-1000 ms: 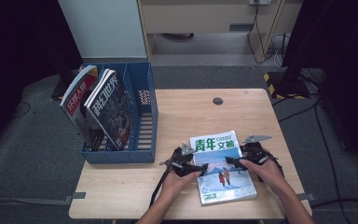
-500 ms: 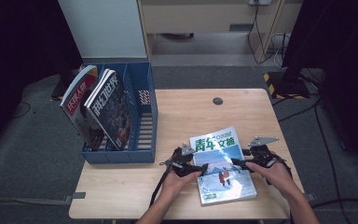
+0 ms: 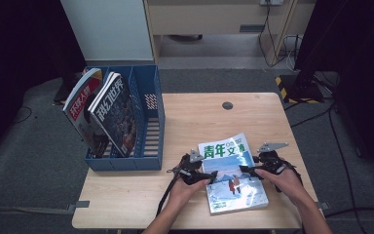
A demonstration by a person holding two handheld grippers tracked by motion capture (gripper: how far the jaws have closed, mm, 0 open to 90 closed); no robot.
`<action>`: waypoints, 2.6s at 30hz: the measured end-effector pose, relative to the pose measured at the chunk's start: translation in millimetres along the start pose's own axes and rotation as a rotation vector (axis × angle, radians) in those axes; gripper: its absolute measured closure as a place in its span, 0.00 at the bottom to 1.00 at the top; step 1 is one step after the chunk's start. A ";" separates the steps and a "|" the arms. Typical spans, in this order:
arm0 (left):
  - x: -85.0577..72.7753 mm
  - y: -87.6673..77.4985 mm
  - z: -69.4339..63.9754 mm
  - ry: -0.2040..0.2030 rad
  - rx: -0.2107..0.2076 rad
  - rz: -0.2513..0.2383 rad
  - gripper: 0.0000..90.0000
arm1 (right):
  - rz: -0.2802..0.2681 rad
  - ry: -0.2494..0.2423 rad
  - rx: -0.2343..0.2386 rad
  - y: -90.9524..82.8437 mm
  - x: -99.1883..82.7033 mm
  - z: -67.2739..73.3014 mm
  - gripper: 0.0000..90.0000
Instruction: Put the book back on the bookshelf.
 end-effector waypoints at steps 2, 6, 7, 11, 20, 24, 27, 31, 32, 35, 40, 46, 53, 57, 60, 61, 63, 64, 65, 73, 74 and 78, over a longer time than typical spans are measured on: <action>0.0 0.0 0.0 0.000 0.000 0.000 0.17 | 0.003 0.000 -0.001 3.3 3.9 -1.2 0.42; 0.1 0.2 -0.2 -0.002 0.001 -0.002 0.17 | 0.004 -0.025 -0.011 7.4 12.7 -1.7 0.43; 0.1 0.3 -0.3 -0.002 0.002 -0.002 0.17 | 0.011 -0.033 -0.010 8.9 15.2 -1.5 0.43; 0.1 0.3 -0.5 -0.004 0.002 -0.002 0.17 | 0.002 -0.041 0.006 16.5 27.3 -1.7 0.48; -0.1 0.1 -0.4 -0.002 0.002 0.001 0.17 | 0.028 -0.084 0.005 29.8 28.5 11.2 0.51; -0.2 0.0 -0.5 -0.003 0.004 0.000 0.17 | 0.023 -0.070 0.010 28.9 26.5 11.2 0.57; -0.2 0.0 -0.5 -0.002 0.004 0.001 0.17 | 0.013 -0.047 0.007 27.7 27.5 10.7 0.63; -0.4 -0.1 -0.8 -0.003 0.007 0.001 0.17 | -0.017 -0.039 0.004 25.2 29.8 10.0 0.78; -0.4 -0.1 -0.9 -0.004 0.009 0.000 0.17 | -0.019 -0.031 0.008 24.7 30.7 10.7 0.81; -0.4 -0.2 -1.0 -0.005 0.011 -0.001 0.17 | -0.010 -0.037 -0.004 24.7 33.1 11.2 0.84; -0.3 -0.1 -1.0 -0.007 0.009 -0.003 0.17 | -0.008 -0.035 -0.032 29.3 35.4 12.5 0.72; 1.0 -0.5 2.0 -0.022 -0.020 -0.010 0.17 | -0.061 -0.059 -0.037 24.3 41.8 16.5 0.92; 4.3 -0.7 10.9 -0.033 -0.035 -0.016 0.18 | -0.165 -0.106 0.013 5.1 53.9 29.8 0.95; 6.0 -0.7 13.1 -0.063 -0.074 -0.024 0.15 | -0.204 -0.121 0.027 -2.7 57.6 33.5 0.96; 7.1 0.4 11.8 -0.095 -0.140 -0.038 0.13 | -0.245 -0.119 0.049 -11.9 59.4 33.9 0.96; 7.5 1.2 10.6 -0.100 -0.159 -0.040 0.13 | -0.257 -0.122 0.054 -13.9 59.7 33.7 0.96; 7.8 3.2 6.5 -0.096 -0.195 -0.036 0.13 | -0.272 -0.120 0.063 -16.8 59.6 33.2 0.96; 7.9 4.2 4.6 -0.087 -0.205 -0.030 0.13 | -0.276 -0.116 0.066 -17.5 59.3 32.9 0.96; 8.1 4.8 3.8 -0.081 -0.203 -0.028 0.13 | -0.281 -0.116 0.069 -17.7 58.8 32.5 0.96; 9.1 6.7 3.6 -0.088 -0.180 -0.033 0.16 | -0.280 -0.096 0.074 -11.1 51.9 24.0 0.93; 8.8 6.5 3.5 -0.082 -0.176 -0.028 0.16 | -0.267 -0.092 0.060 -8.4 49.3 21.1 0.91; 9.1 7.7 2.2 -0.065 -0.146 -0.026 0.18 | -0.198 -0.093 0.001 3.5 38.0 10.6 0.78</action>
Point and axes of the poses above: each handheld gripper's, and its own axes: y roughly forward along the jaws, x roughly out of its top, z roughly to its left, the point moved 7 cm from there along y, roughly forward along the jaws, and after that the axes turned 5 degrees about -x, right-handed, at the moved point
